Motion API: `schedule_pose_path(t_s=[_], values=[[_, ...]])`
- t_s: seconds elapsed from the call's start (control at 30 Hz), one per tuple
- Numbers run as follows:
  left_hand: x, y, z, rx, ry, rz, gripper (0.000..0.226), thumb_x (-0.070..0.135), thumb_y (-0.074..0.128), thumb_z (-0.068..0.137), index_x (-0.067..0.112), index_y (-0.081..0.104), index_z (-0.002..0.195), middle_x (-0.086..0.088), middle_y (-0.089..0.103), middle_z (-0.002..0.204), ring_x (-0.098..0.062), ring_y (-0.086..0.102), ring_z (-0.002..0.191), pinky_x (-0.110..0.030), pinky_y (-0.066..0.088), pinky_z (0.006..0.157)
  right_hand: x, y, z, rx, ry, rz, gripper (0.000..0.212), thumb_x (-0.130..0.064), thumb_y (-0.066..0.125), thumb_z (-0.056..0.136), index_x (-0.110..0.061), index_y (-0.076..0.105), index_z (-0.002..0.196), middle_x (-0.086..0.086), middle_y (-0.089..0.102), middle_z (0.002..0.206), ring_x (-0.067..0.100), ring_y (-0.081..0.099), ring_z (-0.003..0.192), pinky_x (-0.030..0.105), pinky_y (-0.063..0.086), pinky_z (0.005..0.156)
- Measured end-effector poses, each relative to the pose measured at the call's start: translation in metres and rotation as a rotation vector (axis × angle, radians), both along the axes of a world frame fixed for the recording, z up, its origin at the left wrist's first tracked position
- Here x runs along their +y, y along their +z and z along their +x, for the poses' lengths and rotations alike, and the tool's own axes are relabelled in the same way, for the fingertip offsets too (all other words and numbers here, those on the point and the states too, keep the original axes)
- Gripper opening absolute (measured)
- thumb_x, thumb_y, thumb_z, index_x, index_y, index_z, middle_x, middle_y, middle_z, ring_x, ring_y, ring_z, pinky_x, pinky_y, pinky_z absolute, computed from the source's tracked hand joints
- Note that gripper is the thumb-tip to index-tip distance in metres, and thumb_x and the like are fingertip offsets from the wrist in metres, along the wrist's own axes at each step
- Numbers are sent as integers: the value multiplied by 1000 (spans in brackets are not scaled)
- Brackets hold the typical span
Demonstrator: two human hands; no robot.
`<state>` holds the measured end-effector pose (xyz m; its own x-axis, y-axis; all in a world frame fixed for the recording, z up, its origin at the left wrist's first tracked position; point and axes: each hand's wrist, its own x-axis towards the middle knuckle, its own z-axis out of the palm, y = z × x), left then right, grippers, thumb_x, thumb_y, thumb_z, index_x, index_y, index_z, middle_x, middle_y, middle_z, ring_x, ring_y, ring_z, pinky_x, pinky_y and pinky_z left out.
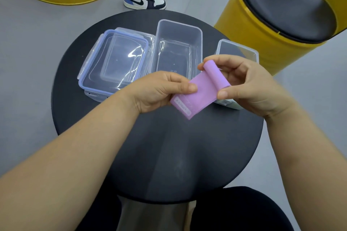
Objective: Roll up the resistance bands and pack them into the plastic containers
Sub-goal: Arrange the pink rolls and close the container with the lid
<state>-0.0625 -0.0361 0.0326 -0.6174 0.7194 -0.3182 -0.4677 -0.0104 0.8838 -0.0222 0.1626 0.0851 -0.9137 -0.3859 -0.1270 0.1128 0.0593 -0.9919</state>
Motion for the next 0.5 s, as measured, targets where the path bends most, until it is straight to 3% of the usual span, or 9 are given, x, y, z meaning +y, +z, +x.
schedule_pose_path(t_s=[0.07, 0.17, 0.23, 0.4, 0.5], values=[[-1, 2, -1, 24, -2, -38, 9, 14, 75, 68, 14, 69, 61, 2, 63, 61, -9, 59, 57, -18, 49, 58, 2, 0, -1, -10, 19, 31, 61, -12, 82, 47, -20, 63, 105, -8, 71, 103, 9, 66, 97, 20, 53, 73], [-3, 3, -2, 28, -28, -29, 11, 11, 66, 67, 18, 73, 69, 3, 67, 70, -9, 61, 62, -18, 50, 60, 2, -1, -1, -15, 70, 143, 63, -20, 92, 43, -28, 69, 101, -2, 70, 105, 17, 66, 98, 25, 55, 78], [-2, 1, -2, 33, -48, -38, 18, 10, 61, 67, 18, 74, 76, 0, 67, 76, -11, 62, 67, -19, 49, 64, 1, 1, -2, 7, 81, 258, 59, -11, 90, 50, -26, 67, 103, -3, 69, 105, 17, 65, 97, 26, 55, 79], [0, 1, 0, 49, -21, -116, 19, 7, 60, 71, 19, 74, 69, 2, 66, 67, -9, 60, 61, -15, 47, 57, -6, 9, -3, 100, 137, 496, 55, -20, 82, 58, -23, 63, 109, -11, 61, 109, 16, 61, 97, 28, 56, 81], [0, -1, 0, 34, 5, -96, 16, 10, 58, 69, 15, 73, 73, 1, 68, 72, -9, 63, 69, -18, 52, 65, -7, 9, -4, 147, 172, 561, 54, -13, 84, 62, -24, 62, 110, -10, 59, 107, 12, 61, 94, 24, 55, 80]])
